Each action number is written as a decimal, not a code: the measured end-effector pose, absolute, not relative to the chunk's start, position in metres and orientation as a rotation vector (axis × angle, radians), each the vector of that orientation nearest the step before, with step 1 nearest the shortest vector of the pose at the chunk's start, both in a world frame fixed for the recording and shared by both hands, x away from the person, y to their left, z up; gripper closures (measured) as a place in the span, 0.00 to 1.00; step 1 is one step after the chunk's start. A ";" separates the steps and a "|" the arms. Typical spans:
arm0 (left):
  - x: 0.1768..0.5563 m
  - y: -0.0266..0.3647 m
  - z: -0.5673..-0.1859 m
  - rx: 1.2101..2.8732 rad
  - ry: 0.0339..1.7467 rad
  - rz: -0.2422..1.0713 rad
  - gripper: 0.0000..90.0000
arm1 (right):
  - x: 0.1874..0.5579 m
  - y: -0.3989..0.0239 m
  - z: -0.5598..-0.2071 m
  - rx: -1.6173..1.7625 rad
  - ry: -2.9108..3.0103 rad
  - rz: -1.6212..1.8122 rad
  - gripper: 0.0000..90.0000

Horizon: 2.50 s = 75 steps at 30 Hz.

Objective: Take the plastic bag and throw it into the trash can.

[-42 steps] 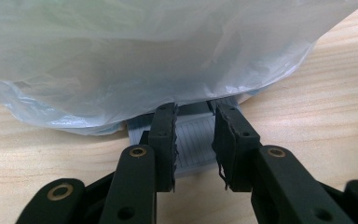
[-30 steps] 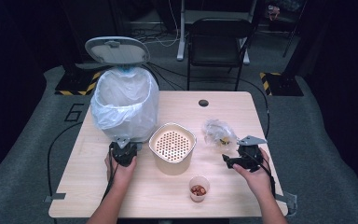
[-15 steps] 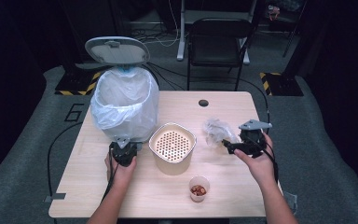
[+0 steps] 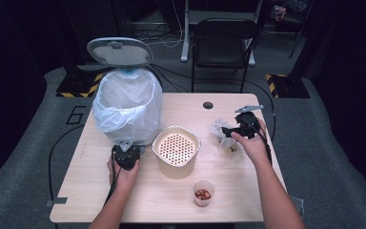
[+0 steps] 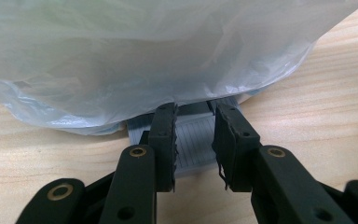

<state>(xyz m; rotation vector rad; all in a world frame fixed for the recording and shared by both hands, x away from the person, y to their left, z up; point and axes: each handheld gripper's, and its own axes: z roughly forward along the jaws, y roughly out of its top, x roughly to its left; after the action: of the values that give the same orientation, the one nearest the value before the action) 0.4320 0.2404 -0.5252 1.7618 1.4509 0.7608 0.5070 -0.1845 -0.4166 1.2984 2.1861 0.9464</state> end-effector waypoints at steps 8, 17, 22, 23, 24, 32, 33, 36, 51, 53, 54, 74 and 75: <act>0.432 0.241 -0.525 1.759 1.447 0.763 0.77 | 0.519 -0.186 -0.449 1.388 2.232 0.879 0.15; 0.432 0.241 -0.525 1.760 1.450 0.763 0.77 | 0.522 -0.188 -0.486 1.450 2.272 0.785 0.15; 0.432 0.240 -0.525 1.759 1.451 0.761 0.77 | 0.521 -0.188 -0.498 1.477 2.273 0.733 0.20; 0.432 0.241 -0.525 1.758 1.447 0.760 0.77 | 0.520 -0.188 -0.500 1.484 2.272 0.720 0.21; 0.432 0.241 -0.525 1.758 1.447 0.760 0.77 | 0.520 -0.188 -0.500 1.484 2.272 0.720 0.21; 0.432 0.240 -0.525 1.760 1.450 0.761 0.77 | 0.515 -0.189 -0.504 1.462 2.263 0.714 0.47; 0.432 0.240 -0.525 1.760 1.450 0.762 0.77 | 0.514 -0.190 -0.504 1.437 2.254 0.733 0.57; 0.432 0.240 -0.526 1.753 1.450 0.766 0.77 | 0.513 -0.189 -0.504 1.410 2.265 0.756 0.67; 0.432 0.240 -0.525 1.759 1.450 0.763 0.77 | 0.510 -0.174 -0.457 1.324 2.316 0.899 0.79; 0.432 0.240 -0.525 1.761 1.450 0.764 0.77 | 0.509 -0.171 -0.444 1.303 2.314 0.925 0.79; 0.432 0.240 -0.525 1.761 1.450 0.764 0.77 | 0.508 -0.170 -0.438 1.292 2.313 0.928 0.79; 0.432 0.240 -0.526 1.754 1.448 0.771 0.77 | 0.489 -0.127 -0.320 1.027 2.374 1.085 0.79; 0.432 0.240 -0.526 1.754 1.448 0.771 0.77 | 0.487 -0.123 -0.315 1.023 2.380 1.096 0.79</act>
<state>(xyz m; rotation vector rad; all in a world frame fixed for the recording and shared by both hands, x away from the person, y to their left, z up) 0.4322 0.2399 -0.5257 1.7543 1.4480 0.7713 0.4871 -0.1233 -0.3146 1.0233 2.3799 1.0957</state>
